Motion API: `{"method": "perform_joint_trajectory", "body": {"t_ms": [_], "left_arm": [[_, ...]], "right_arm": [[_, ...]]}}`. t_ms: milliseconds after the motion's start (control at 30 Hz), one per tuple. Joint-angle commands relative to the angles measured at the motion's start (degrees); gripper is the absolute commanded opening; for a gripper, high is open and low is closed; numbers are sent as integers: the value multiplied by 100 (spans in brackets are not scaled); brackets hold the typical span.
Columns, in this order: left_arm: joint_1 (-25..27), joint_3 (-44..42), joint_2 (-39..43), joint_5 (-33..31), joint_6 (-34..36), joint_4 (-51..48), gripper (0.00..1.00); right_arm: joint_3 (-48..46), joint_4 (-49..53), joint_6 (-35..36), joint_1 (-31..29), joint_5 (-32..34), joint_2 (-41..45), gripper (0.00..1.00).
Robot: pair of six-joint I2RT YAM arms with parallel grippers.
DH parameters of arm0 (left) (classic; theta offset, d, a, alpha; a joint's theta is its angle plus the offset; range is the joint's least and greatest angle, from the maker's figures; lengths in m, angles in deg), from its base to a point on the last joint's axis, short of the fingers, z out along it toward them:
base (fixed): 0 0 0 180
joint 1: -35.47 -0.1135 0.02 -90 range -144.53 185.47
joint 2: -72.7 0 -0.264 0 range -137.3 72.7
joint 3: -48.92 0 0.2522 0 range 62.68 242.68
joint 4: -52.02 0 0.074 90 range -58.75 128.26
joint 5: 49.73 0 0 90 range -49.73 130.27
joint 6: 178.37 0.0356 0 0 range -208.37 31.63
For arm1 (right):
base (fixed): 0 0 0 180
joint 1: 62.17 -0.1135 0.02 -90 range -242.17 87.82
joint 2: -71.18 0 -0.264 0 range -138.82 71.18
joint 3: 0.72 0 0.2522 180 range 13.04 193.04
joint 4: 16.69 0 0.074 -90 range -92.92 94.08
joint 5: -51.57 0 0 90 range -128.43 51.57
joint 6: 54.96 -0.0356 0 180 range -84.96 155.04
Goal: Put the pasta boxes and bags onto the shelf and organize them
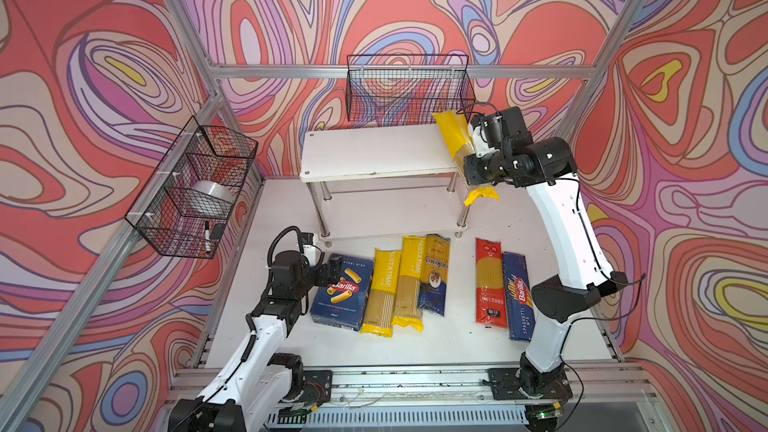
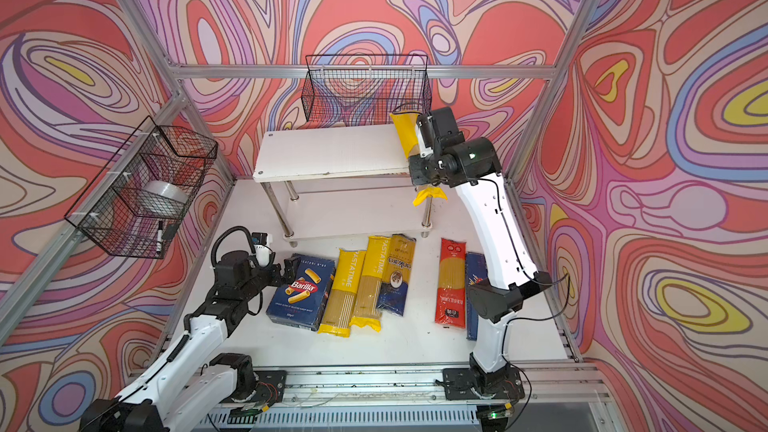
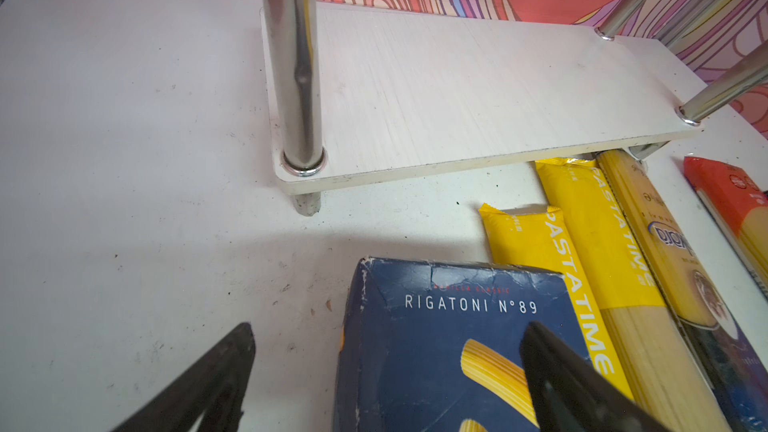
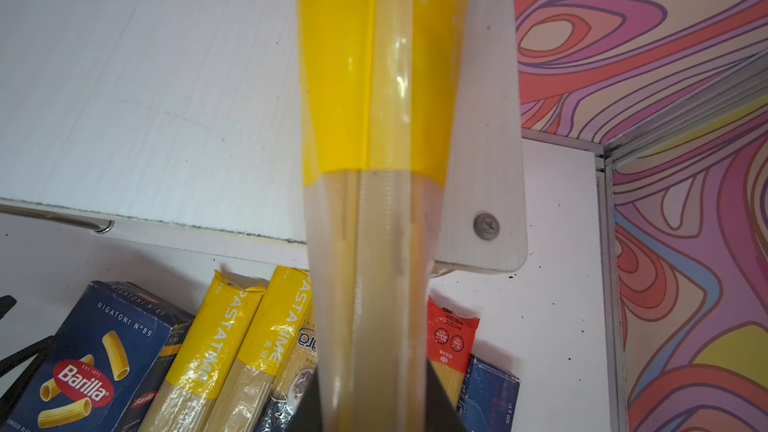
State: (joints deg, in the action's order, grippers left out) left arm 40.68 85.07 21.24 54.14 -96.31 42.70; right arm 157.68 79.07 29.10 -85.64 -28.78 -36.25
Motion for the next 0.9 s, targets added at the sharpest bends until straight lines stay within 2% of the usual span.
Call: {"method": "perform_joint_trajectory", "body": {"t_ms": [0,700,867], "left_arm": [[15,134,-3,-25,19,-84,100],[15,129,4,-15,21,-83,100],[8,130,13,-30,12,-84,100]], "right_arm": [[24,-460,22,-18,106,109,31],[21,-789,22,-18,-37,-79,42],[182,-755,66,-14,21,-225,47]]}}
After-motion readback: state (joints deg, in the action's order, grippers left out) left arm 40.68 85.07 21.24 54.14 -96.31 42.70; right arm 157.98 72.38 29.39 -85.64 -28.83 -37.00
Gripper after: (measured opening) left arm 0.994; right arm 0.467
